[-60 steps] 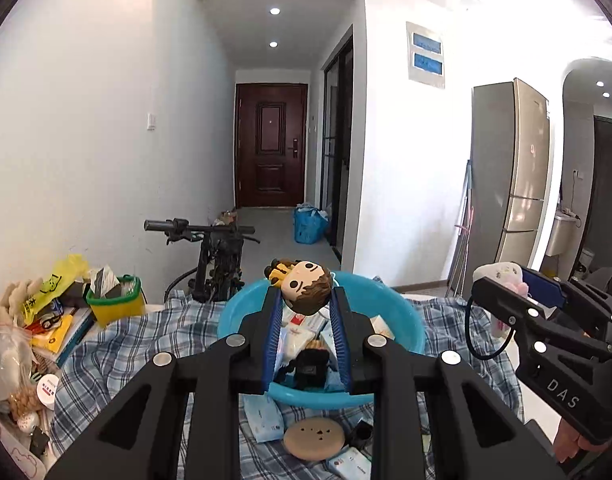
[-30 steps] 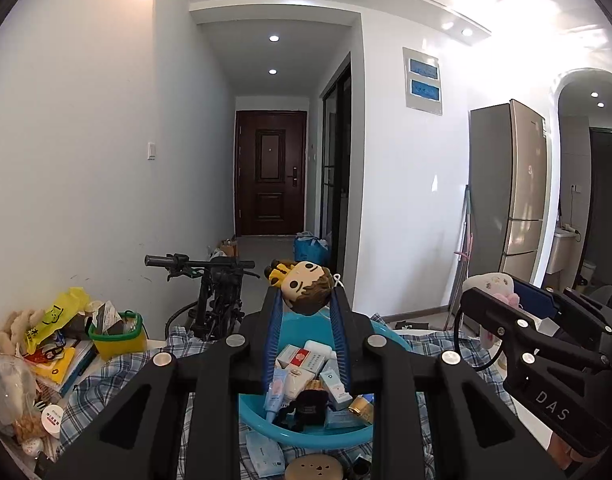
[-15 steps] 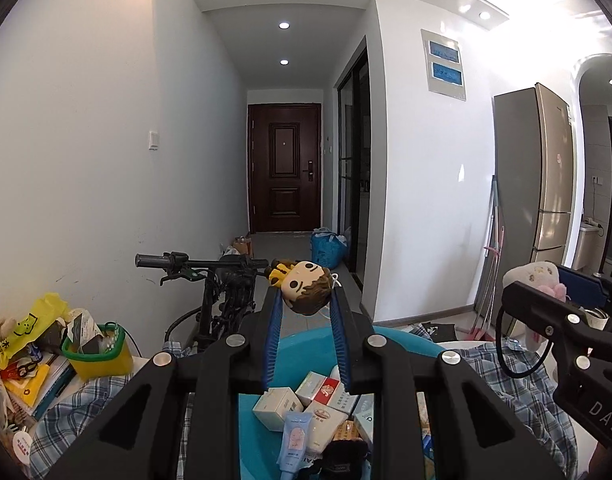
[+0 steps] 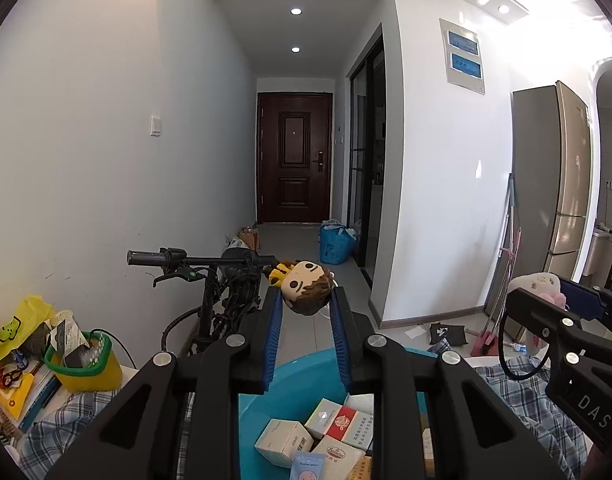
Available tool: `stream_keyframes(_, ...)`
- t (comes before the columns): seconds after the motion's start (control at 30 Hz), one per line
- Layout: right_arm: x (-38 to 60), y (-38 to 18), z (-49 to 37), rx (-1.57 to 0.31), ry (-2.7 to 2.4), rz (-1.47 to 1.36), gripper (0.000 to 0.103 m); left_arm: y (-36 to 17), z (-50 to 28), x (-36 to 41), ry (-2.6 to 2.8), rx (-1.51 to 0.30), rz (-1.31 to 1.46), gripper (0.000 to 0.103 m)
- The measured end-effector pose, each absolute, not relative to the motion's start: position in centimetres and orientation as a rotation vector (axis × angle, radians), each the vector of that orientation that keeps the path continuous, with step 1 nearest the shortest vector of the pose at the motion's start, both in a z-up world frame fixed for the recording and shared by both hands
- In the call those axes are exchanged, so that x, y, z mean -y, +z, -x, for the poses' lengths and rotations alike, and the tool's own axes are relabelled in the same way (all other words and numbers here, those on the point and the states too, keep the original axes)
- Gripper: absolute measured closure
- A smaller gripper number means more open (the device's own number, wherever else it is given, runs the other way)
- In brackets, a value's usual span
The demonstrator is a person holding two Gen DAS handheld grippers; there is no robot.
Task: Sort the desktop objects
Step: 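Lower the cartoon figure and tooth plush into the basin with both grippers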
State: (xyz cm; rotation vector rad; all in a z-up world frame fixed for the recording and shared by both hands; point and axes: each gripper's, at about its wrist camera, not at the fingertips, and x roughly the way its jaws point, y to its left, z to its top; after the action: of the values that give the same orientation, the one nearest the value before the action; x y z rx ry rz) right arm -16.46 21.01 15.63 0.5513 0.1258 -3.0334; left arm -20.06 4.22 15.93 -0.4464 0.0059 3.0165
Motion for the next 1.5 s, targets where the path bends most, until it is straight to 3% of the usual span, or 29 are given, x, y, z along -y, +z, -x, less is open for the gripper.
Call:
stream_keyframes(0.27, -21.9, 15.7, 18.0, -0.101, -3.007, -0.650, 0.064, 16.0, 20.9, -4.1, 2.962, 0.026, 0.548, 0.077)
stream_keyframes(0.5, -22.4, 14.4, 21.4, -0.056, -2.876, -1.069, 0.064, 14.8, 24.8, -5.7, 2.836, -0.029, 1.164, 0.077)
stream_keyframes(0.6, -22.9, 13.9, 23.0, 0.012, -2.775, -1.268, 0.064, 13.5, 25.8, -5.7, 2.683, 0.083, 1.414, 0.077)
stream_keyframes(0.97, -23.4, 14.0, 22.6, 0.007, -2.770, -1.283, 0.064, 13.9, 25.4, -5.2, 2.701, 0.081, 1.363, 0.077)
stream_keyframes(1.5, -22.6, 5.2, 24.1, 0.016, -2.638, -1.477, 0.064, 4.1, 27.1, -6.2, 2.557, 0.099, 1.585, 0.077)
